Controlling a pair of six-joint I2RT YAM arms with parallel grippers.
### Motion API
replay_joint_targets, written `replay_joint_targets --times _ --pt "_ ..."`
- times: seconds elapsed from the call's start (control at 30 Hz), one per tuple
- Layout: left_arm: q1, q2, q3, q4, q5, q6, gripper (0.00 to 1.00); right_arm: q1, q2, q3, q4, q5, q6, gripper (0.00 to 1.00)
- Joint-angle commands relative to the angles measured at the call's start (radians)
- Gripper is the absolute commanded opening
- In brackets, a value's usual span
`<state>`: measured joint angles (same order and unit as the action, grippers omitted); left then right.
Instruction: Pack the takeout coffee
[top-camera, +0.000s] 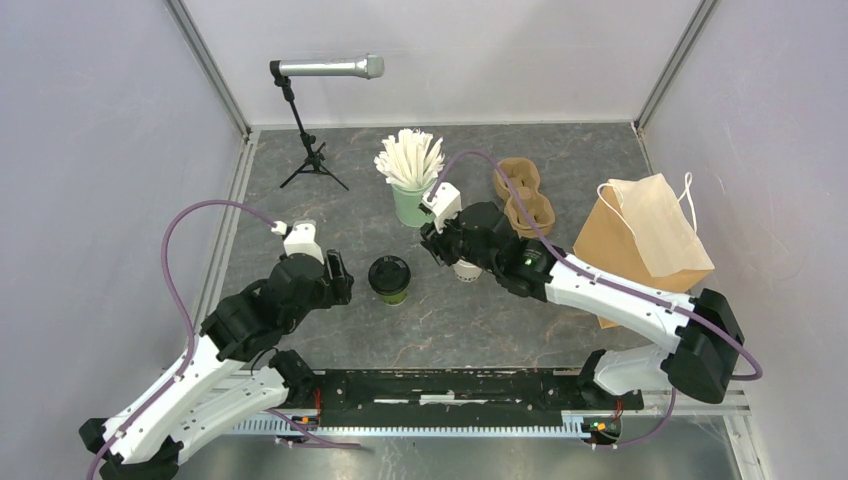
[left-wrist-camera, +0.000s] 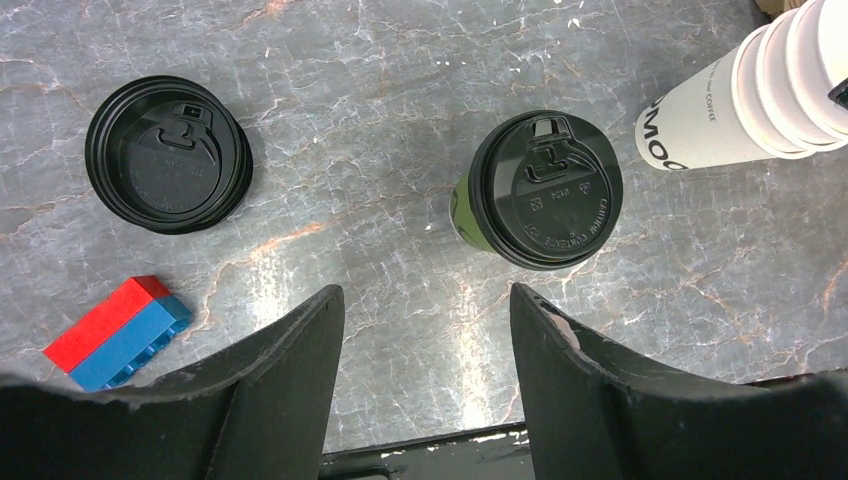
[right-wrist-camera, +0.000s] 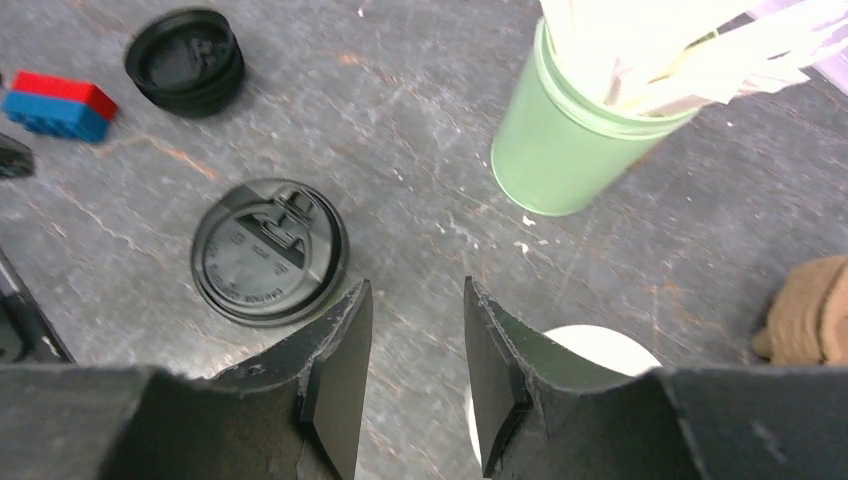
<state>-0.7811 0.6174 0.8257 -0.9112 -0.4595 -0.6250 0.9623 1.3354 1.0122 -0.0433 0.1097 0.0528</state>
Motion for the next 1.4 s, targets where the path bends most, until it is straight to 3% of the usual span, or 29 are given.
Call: replay_joint_targets --times 0.0,0.5,0.63,1.07,1.37 --pt "-0.001 0.008 0.025 0.022 0.020 -0.030 0.69 -0.027 -0.004 0.066 -0.210 0.044 -0.096 0.44" --pt "-0.001 -0.023 0.020 0.033 0.048 -0.018 0.70 -0.132 0.057 0.073 -0.230 -0.084 -0.086 0.32" --pt "-0.001 -0.021 0.021 0.035 0.050 -0.015 0.70 -0.138 0.056 0.065 -0.230 -0.075 -0.081 0.23" --pt "-0.002 -0.017 0.020 0.035 0.048 -0.015 0.70 -0.140 -0.003 0.061 -0.221 -0.046 -0.095 0.07" --pt "-0.001 0.004 0.017 0.056 0.056 -0.020 0.70 -0.140 -0.052 0.057 -0.221 0.002 -0.162 0.04"
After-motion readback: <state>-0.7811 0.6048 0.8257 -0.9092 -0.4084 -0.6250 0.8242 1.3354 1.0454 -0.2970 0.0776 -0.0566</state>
